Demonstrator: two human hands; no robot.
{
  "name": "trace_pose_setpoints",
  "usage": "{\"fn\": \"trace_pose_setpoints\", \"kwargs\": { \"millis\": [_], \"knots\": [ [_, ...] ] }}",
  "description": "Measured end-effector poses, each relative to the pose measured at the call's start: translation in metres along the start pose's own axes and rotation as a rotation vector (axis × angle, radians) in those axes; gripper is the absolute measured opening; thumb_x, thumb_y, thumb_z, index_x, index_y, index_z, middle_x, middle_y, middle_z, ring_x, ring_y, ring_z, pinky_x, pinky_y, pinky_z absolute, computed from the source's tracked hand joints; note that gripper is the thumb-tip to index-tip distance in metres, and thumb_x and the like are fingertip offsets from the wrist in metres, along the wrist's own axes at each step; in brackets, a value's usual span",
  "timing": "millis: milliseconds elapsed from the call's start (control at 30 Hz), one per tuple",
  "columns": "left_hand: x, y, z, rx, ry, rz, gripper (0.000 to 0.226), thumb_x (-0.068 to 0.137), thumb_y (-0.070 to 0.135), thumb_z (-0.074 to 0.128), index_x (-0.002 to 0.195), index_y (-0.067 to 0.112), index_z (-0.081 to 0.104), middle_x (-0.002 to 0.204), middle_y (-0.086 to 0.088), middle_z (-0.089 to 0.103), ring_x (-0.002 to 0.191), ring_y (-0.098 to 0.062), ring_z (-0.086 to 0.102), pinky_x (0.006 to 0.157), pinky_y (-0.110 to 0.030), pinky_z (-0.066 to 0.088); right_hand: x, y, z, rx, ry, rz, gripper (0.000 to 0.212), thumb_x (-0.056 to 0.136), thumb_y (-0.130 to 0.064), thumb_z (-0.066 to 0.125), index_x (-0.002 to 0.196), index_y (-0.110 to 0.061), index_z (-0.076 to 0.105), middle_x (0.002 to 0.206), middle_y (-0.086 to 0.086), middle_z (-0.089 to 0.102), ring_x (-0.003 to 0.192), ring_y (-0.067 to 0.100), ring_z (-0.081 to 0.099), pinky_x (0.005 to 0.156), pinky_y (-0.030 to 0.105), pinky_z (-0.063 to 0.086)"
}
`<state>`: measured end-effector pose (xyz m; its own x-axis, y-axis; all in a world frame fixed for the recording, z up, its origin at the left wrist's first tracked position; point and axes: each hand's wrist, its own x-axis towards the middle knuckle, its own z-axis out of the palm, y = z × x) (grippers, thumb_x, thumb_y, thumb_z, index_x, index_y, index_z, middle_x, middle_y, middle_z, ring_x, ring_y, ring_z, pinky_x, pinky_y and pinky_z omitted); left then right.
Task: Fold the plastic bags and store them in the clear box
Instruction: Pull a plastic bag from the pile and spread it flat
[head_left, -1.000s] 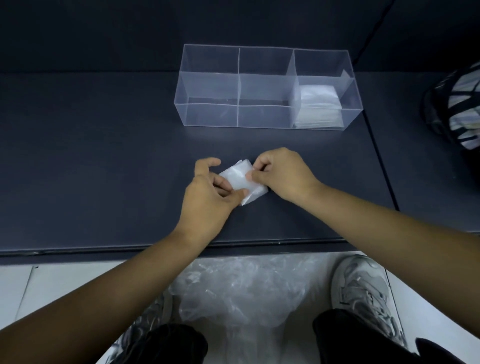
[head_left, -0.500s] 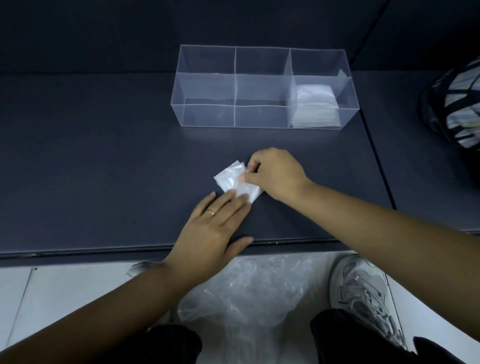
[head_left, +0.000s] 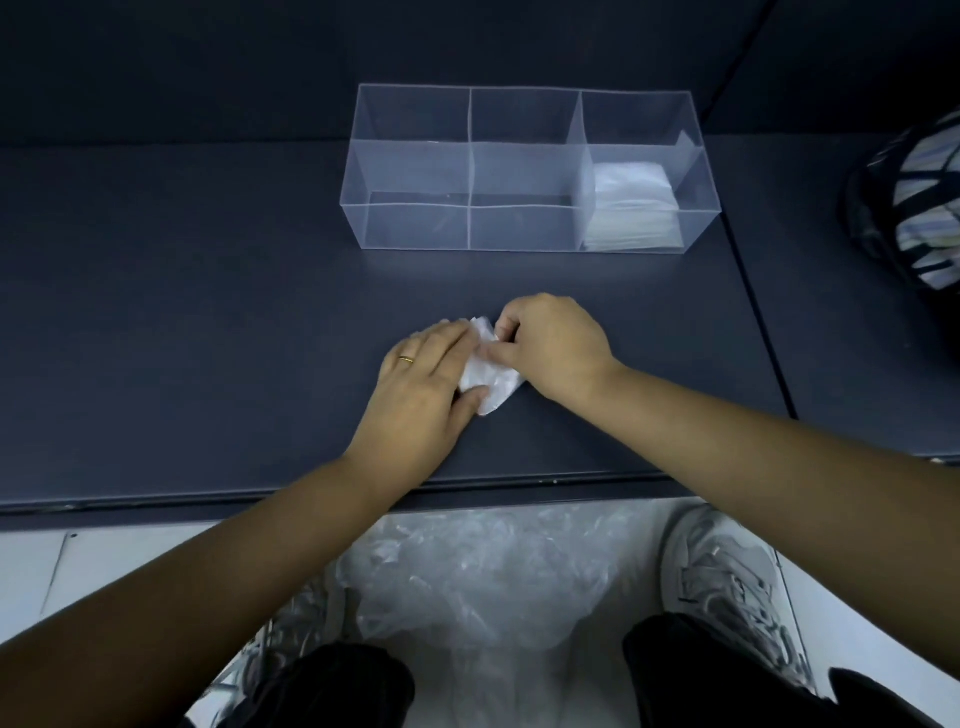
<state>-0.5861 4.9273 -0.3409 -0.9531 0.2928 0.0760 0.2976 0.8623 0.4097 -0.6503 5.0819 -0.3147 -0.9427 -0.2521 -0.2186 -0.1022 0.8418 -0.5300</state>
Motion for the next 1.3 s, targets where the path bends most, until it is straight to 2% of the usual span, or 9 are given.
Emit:
{"fn": "trace_pose_setpoints", "kwargs": {
  "millis": [167, 400, 500, 667, 767, 867, 967, 1167, 1300],
  "knots": [
    [0.000, -0.013, 0.005, 0.171, -0.085, -0.108, 0.081, 0.087, 0.069, 0.017, 0.152, 0.021, 0.019, 0.161, 0.002, 0.012, 0.148, -0.019, 0.002, 0.118, -0.040, -0.005, -0.014, 0.003, 0.005, 0.069, 0.009, 0.029, 0.023, 0.079, -0.041, 0.072, 0.082, -0.023, 0.057, 0.072, -0.011, 0.058, 0.071, 0.012, 0.058, 0.062, 0.031, 0.046],
    [-0.005, -0.012, 0.010, 0.263, -0.142, -0.183, 0.092, 0.079, 0.078, 0.001, 0.153, 0.023, -0.002, 0.161, 0.001, -0.008, 0.147, -0.019, -0.014, 0.116, -0.045, -0.013, -0.049, 0.013, 0.017, 0.020, 0.197, 0.024, 0.023, 0.076, -0.037, 0.076, 0.076, -0.022, 0.058, 0.088, -0.006, 0.050, 0.084, 0.015, 0.051, 0.080, 0.030, 0.042],
    [-0.010, 0.002, 0.015, 0.247, -0.128, -0.265, 0.096, 0.078, 0.079, -0.001, 0.152, 0.017, -0.009, 0.161, -0.001, -0.013, 0.146, -0.018, -0.018, 0.117, -0.046, -0.013, -0.046, 0.005, 0.015, 0.206, 0.175, 0.067, 0.022, 0.078, -0.021, 0.073, 0.070, -0.024, 0.053, 0.082, -0.009, 0.056, 0.071, 0.009, 0.055, 0.069, 0.026, 0.047],
    [-0.010, 0.019, 0.009, -0.099, -0.116, -0.350, 0.113, 0.071, 0.079, 0.041, 0.152, 0.019, -0.010, 0.161, 0.005, -0.009, 0.143, -0.006, -0.019, 0.116, -0.038, -0.016, -0.041, 0.003, 0.000, 0.597, 0.057, 0.114, 0.029, 0.077, 0.000, 0.070, 0.078, -0.021, 0.051, 0.077, 0.003, 0.063, 0.065, 0.010, 0.055, 0.069, 0.026, 0.047],
    [0.007, 0.011, -0.022, -0.648, -0.233, -0.402, 0.128, 0.052, 0.076, 0.068, 0.151, 0.036, -0.004, 0.158, 0.018, 0.009, 0.141, 0.005, -0.001, 0.117, -0.028, 0.008, -0.046, 0.012, -0.024, 0.670, -0.052, -0.009, 0.030, 0.079, 0.003, 0.071, 0.087, -0.019, 0.052, 0.075, -0.001, 0.068, 0.064, 0.007, 0.055, 0.067, 0.021, 0.048],
    [0.021, 0.016, -0.045, -0.873, -0.436, -0.256, 0.106, 0.058, 0.061, 0.079, 0.148, 0.038, 0.027, 0.143, 0.023, 0.044, 0.130, 0.009, 0.037, 0.102, -0.013, 0.031, -0.054, 0.014, -0.043, 0.669, -0.150, -0.130, 0.028, 0.079, 0.000, 0.073, 0.089, -0.021, 0.057, 0.076, -0.003, 0.068, 0.068, 0.007, 0.056, 0.068, 0.019, 0.047],
    [0.031, 0.029, -0.049, -1.019, -0.415, -0.277, 0.047, 0.068, 0.039, 0.080, 0.110, 0.023, 0.069, 0.102, 0.009, 0.073, 0.096, -0.001, 0.066, 0.078, -0.010, 0.048, -0.060, 0.016, -0.057, 0.664, -0.112, -0.159, 0.027, 0.078, -0.002, 0.075, 0.093, -0.020, 0.060, 0.076, -0.005, 0.067, 0.071, 0.009, 0.058, 0.069, 0.020, 0.048],
    [0.044, 0.055, -0.043, -1.239, -0.138, -0.425, 0.014, 0.072, 0.017, 0.077, 0.085, 0.011, 0.073, 0.081, -0.001, 0.075, 0.072, -0.008, 0.069, 0.063, -0.016, 0.053, -0.062, 0.031, -0.069, 0.830, -0.055, 0.107, 0.016, 0.079, -0.020, 0.073, 0.088, -0.007, 0.069, 0.075, 0.000, 0.071, 0.066, 0.007, 0.062, 0.063, 0.017, 0.051],
    [0.077, 0.056, -0.052, -1.084, 0.092, -0.395, 0.006, 0.081, 0.010, 0.073, 0.077, 0.015, 0.072, 0.071, 0.006, 0.073, 0.063, -0.003, 0.064, 0.067, -0.012, 0.051, -0.029, 0.052, -0.097, 0.840, 0.264, 0.176, 0.025, 0.083, -0.012, 0.072, 0.084, 0.012, 0.063, 0.069, 0.007, 0.064, 0.058, 0.009, 0.054, 0.060, 0.018, 0.045]
  ]
}}
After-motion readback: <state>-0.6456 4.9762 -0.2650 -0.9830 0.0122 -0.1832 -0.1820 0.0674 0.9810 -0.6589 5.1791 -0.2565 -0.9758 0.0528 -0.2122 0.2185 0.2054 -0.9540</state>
